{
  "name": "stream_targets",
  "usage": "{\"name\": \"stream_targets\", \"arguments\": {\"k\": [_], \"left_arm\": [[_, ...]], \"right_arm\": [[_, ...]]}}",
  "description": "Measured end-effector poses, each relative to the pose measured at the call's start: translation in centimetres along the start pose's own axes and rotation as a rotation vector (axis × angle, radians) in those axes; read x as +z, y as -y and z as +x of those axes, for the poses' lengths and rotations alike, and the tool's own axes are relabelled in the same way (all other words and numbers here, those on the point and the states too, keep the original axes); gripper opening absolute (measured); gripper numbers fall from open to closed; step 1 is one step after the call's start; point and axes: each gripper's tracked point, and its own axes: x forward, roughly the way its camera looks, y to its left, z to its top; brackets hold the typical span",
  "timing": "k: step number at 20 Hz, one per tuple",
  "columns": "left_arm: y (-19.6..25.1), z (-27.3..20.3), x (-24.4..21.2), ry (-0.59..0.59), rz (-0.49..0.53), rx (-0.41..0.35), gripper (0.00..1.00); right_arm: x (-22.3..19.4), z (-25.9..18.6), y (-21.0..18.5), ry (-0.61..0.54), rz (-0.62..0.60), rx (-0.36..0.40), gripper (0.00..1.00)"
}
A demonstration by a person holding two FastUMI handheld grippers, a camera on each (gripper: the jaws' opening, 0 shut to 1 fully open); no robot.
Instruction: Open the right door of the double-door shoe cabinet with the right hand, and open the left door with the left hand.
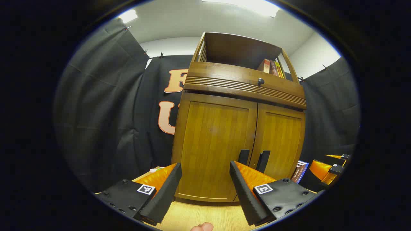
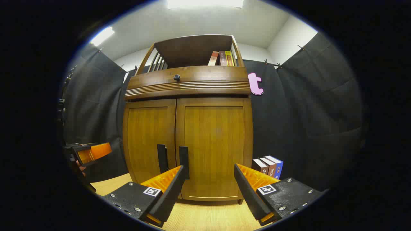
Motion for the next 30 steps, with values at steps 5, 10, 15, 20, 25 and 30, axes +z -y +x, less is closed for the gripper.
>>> {"name": "stream_targets", "arguments": {"k": [5,10,15,20,25,30], "left_arm": [[-0.2,-0.1,0.1,0.007,0.005,0.004,0.94],[-0.1,-0.1,-0.1,0.000,0.000,0.006,0.94],[-0.2,0.0,0.2,0.007,0.007,0.007,0.94],[0.0,0.1,0.2,0.011,0.007,0.002,0.94],[-0.2,0.2,0.4,0.010,0.010,0.005,0.95],[-0.4,-0.3,0.4,0.009,-0.002,0.008,0.96]], "right_arm": [[-0.3,-0.1,0.1,-0.005,0.001,-0.001,0.94],[-0.4,-0.2,0.1,-0.008,-0.003,-0.002,0.94],[-0.3,0.0,0.2,-0.005,0.006,-0.004,0.94],[-0.3,0.0,0.4,-0.006,0.007,-0.009,0.94],[1.6,-0.3,-0.6,0.051,0.039,0.012,0.93],[3.0,2.3,-2.3,0.064,0.018,0.058,0.93]]}}
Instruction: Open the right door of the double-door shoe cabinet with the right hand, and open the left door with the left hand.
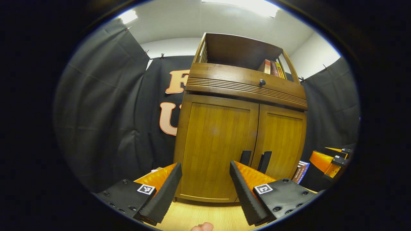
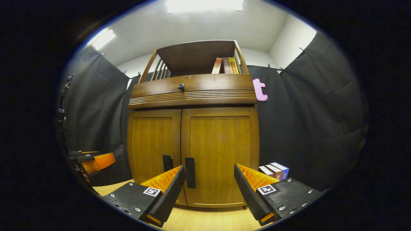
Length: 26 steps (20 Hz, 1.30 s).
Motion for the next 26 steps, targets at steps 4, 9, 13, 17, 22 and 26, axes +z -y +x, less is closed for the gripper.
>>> {"name": "stream_targets", "arguments": {"k": [4,9,13,17,22,26], "left_arm": [[0.0,-0.8,-0.3,-0.009,-0.024,-0.003,0.97],[-1.7,-1.5,-0.3,-0.007,-0.011,0.028,0.94],[-3.6,-2.3,-0.4,-0.015,-0.018,0.074,0.99],[-5.2,-2.8,-0.1,-0.007,0.014,0.109,0.99],[-5.5,-2.9,0.3,-0.001,0.043,0.110,0.99],[-5.0,-2.7,0.6,0.004,0.057,0.099,0.94]], "right_arm": [[1.4,4.4,-1.6,0.030,-0.024,0.048,0.93],[0.2,10.5,-3.1,0.026,-0.052,0.061,0.93],[-4.4,13.1,-4.3,-0.075,-0.042,0.054,0.93],[-9.0,15.1,-3.6,-0.145,-0.031,0.020,0.93],[-11.6,16.3,-3.1,-0.195,-0.044,-0.017,0.92],[-12.3,16.7,-3.1,-0.200,-0.036,-0.024,0.81]]}}
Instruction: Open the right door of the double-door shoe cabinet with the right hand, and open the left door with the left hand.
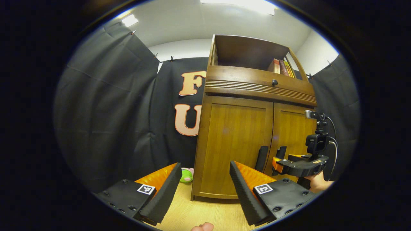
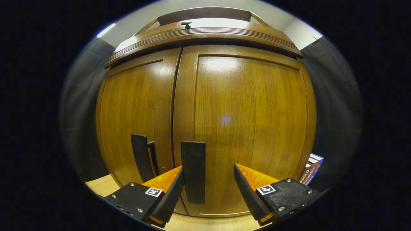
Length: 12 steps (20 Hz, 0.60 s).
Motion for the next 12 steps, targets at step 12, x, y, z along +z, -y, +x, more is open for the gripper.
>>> {"name": "stream_targets", "arguments": {"k": [12], "left_arm": [[0.1,1.4,-0.4,-0.011,-0.008,-0.008,0.99]], "right_arm": [[-0.4,0.2,-1.7,0.001,0.009,0.049,0.59]]}}
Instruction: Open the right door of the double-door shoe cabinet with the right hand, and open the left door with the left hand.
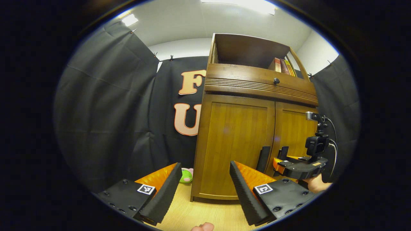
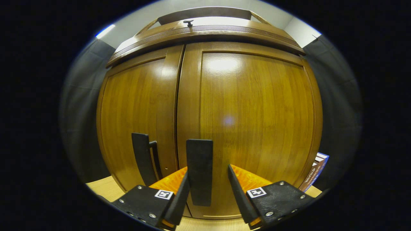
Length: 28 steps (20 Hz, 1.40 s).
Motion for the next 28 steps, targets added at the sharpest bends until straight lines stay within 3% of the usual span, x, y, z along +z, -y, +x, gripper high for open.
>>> {"name": "stream_targets", "arguments": {"k": [4,6,7,8,10,11,18,28], "left_arm": [[0.5,-0.2,0.3,0.007,-0.005,-0.017,0.95],[1.0,-0.4,0.2,0.000,-0.009,-0.031,0.94],[1.2,-0.5,0.2,-0.003,-0.011,-0.037,0.94],[1.5,-0.7,0.3,-0.002,-0.013,-0.043,0.94],[1.6,-1.1,0.3,-0.003,-0.014,-0.043,0.94],[1.8,-1.3,0.3,-0.005,-0.014,-0.043,0.94],[2.1,-2.5,1.1,0.000,-0.010,-0.029,0.94],[3.7,-2.7,1.2,0.011,-0.003,-0.039,0.94]], "right_arm": [[-0.2,-0.2,-0.7,0.009,0.007,0.014,0.24],[-0.4,-0.2,-0.9,-0.007,0.037,0.022,0.43],[-0.5,-0.3,-0.8,-0.011,0.032,0.021,0.31],[-0.5,-0.3,-0.8,-0.007,0.017,0.019,0.42],[-0.6,-0.2,-0.6,-0.007,-0.001,0.013,0.42],[-0.7,-0.2,-0.7,-0.010,0.001,0.012,0.30],[-0.7,-2.7,-0.7,-0.021,0.003,0.072,0.29],[-0.9,-10.6,1.6,-0.053,0.050,0.108,0.28]]}}
